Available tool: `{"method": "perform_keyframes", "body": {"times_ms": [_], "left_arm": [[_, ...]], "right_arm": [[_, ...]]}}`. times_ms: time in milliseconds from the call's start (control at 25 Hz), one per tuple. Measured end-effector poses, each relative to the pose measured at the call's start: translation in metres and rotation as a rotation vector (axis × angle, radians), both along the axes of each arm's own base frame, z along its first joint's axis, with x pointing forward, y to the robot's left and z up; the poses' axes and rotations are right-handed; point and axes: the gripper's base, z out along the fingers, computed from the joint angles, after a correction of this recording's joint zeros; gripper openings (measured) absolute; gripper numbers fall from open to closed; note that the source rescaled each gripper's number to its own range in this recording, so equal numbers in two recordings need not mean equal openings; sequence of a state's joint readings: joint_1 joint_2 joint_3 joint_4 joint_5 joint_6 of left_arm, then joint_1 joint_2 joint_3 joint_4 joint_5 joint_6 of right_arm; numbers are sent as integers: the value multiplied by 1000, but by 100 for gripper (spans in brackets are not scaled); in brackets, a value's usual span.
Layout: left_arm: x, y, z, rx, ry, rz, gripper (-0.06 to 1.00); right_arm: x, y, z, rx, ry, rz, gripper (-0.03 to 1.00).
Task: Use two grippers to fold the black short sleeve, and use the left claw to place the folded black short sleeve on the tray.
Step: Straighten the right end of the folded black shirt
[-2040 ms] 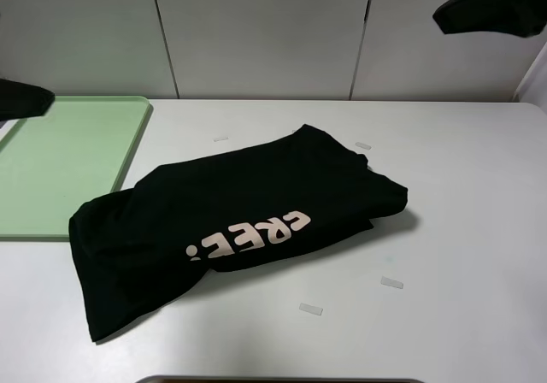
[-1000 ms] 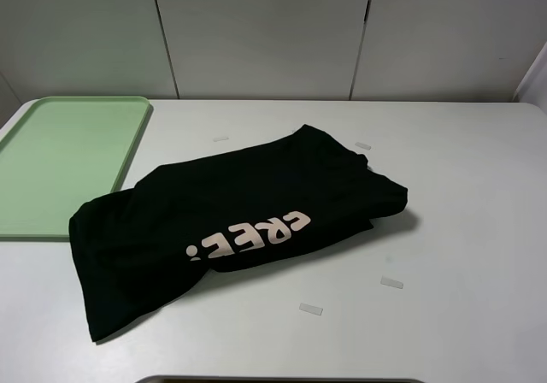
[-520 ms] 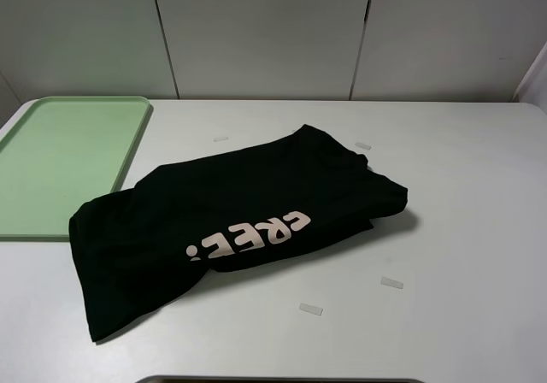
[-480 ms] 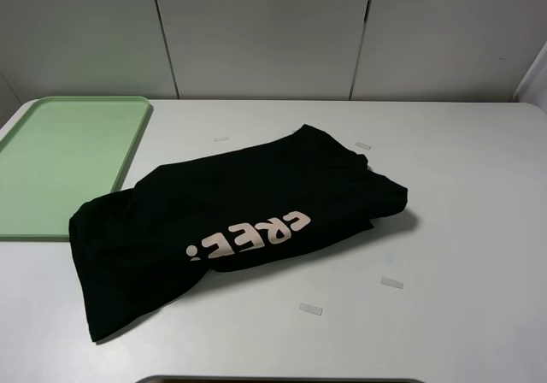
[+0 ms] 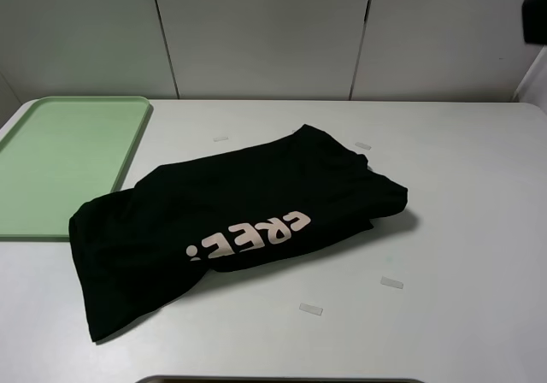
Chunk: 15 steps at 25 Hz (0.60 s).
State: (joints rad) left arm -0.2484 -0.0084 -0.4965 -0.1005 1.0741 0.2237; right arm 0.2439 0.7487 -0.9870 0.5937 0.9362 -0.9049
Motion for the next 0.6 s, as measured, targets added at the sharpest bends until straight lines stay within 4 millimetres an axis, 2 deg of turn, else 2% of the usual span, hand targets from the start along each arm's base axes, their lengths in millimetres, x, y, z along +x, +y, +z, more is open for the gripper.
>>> {"method": "perform_keyframes", "body": {"times_ms": [120, 400, 600], "left_arm": [[0, 0, 0, 1, 1, 0, 100], [0, 0, 0, -1, 2, 2, 100], [0, 0, 0, -2, 2, 3, 100]], "right_arm": [[1, 1, -10, 26, 59, -7, 100], [4, 4, -43, 210, 397, -163, 100], [20, 8, -54, 234, 518, -210, 100]]}}
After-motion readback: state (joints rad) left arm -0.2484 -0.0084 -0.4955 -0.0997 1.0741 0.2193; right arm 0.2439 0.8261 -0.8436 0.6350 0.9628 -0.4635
